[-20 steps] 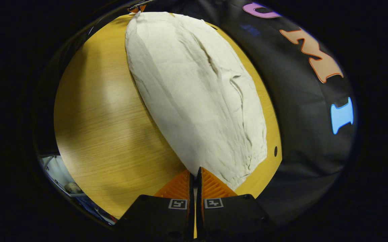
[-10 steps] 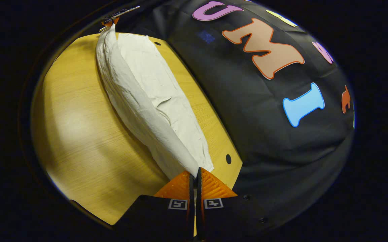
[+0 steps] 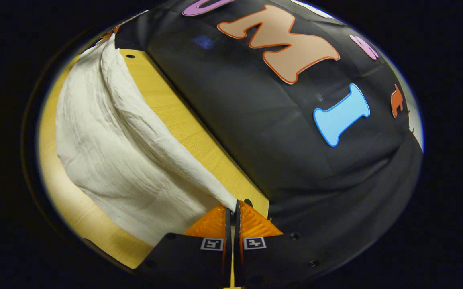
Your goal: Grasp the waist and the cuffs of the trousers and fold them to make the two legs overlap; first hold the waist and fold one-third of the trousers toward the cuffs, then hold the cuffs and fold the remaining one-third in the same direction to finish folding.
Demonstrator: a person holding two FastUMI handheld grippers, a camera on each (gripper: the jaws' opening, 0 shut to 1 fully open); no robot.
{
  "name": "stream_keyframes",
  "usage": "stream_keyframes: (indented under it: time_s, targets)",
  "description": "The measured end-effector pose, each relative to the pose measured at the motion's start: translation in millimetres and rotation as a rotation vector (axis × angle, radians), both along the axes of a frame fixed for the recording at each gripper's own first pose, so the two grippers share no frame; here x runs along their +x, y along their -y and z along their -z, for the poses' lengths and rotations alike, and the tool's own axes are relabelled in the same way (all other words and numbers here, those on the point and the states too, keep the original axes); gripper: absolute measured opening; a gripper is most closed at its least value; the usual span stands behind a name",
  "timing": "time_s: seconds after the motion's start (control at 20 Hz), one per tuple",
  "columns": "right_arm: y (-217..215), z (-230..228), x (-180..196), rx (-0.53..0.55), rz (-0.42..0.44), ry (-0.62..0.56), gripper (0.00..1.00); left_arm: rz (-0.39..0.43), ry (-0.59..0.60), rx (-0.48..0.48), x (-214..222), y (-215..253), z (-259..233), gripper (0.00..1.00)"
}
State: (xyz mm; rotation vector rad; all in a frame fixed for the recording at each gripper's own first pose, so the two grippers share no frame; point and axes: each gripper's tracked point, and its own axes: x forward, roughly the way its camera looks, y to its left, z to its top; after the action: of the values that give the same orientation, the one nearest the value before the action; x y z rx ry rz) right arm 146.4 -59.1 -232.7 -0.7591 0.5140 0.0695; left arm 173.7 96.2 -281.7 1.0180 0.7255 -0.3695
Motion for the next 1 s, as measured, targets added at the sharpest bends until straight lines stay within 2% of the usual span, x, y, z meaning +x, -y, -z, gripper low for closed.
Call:
stream_keyframes:
  time_s: [0.05,0.15,0.25,0.35,0.4,0.45,0.5,0.6,0.7,0.8,0.9,1.0]
  targets:
    - [-0.4,8.9,15.3,0.007,0.014,-0.008,0.00,-0.004,-0.006,0.004,13.1,4.3,8.5,0.00]
    - [-4.7,31.1,38.8,-0.027,0.013,-0.033,0.07,-0.008,-0.020,0.028,39.1,17.7,36.1,0.00]
    - [-4.8,67.0,48.8,-0.070,0.003,-0.105,0.00,0.020,-0.056,0.066,49.7,29.6,64.5,0.00]
    - [-5.4,77.5,50.6,-0.103,0.009,-0.111,0.11,0.023,-0.036,0.090,59.7,32.2,70.8,0.04]
    - [-6.5,72.0,50.9,-0.100,0.014,-0.093,0.14,0.011,-0.006,0.054,59.9,35.0,69.5,0.52]
    - [-7.9,59.5,56.7,-0.077,0.015,-0.044,0.35,-0.027,0.040,0.001,61.4,44.6,64.1,1.00]
    - [-8.8,49.1,58.3,-0.065,0.024,-0.014,0.56,-0.050,0.062,-0.028,60.1,48.6,61.7,0.95]
    - [-7.6,32.9,55.2,-0.013,0.054,0.032,0.98,-0.102,0.082,-0.092,60.6,45.7,62.4,0.94]
    - [-9.2,16.4,42.8,0.085,0.093,0.068,1.00,-0.195,0.090,-0.179,43.3,41.7,62.4,0.95]
    - [-8.9,11.9,32.1,0.160,0.124,0.069,0.98,-0.303,0.093,-0.304,20.2,43.1,56.6,0.95]
    - [-1.8,12.9,14.4,0.303,0.209,0.042,1.00,-0.406,0.102,-0.464,12.0,42.4,57.9,0.95]
    - [4.8,20.5,2.9,0.374,0.265,0.022,0.98,-0.466,0.125,-0.577,10.2,41.9,65.0,0.95]
